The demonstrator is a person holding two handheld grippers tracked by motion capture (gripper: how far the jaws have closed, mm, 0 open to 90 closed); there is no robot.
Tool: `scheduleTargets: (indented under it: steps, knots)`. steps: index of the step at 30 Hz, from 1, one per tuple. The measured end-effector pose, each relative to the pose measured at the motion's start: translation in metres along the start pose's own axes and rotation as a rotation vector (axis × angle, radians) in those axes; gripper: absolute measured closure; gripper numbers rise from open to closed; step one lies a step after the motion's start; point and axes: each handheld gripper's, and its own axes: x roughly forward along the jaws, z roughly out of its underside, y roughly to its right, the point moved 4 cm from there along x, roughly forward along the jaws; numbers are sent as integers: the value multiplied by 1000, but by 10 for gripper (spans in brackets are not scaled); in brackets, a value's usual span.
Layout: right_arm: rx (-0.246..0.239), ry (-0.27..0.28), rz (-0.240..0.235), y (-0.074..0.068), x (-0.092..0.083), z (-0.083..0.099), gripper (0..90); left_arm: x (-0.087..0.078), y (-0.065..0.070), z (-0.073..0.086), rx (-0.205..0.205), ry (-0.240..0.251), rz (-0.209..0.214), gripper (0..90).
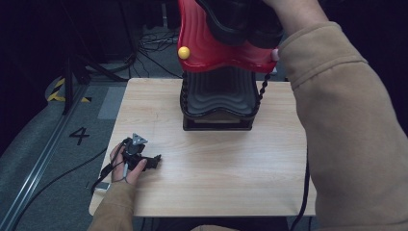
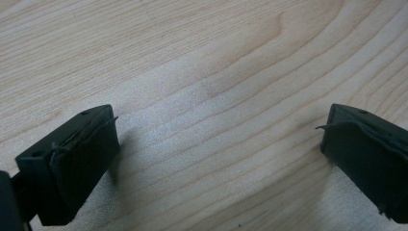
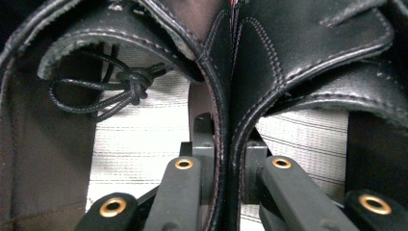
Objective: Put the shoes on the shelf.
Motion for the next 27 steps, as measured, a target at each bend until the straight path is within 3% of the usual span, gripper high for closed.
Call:
scheduleTargets:
  steps: [8, 16, 21, 24, 27]
  knots:
    - [-5, 107, 34, -5, 33, -16, 820, 0, 0, 0, 4, -7, 6, 1]
    - [2, 141, 79, -7, 55, -17, 817, 0, 0, 0, 6, 0, 3, 1]
    - [28, 161, 76, -9, 66, -13, 814, 0, 0, 0, 3, 0, 3, 1]
    - [46, 151, 71, -9, 83, -7, 808, 0, 0, 0, 4, 0, 2, 1]
    - [49, 170, 78, -9, 90, -4, 809, 0, 0, 0, 6, 0, 3, 1]
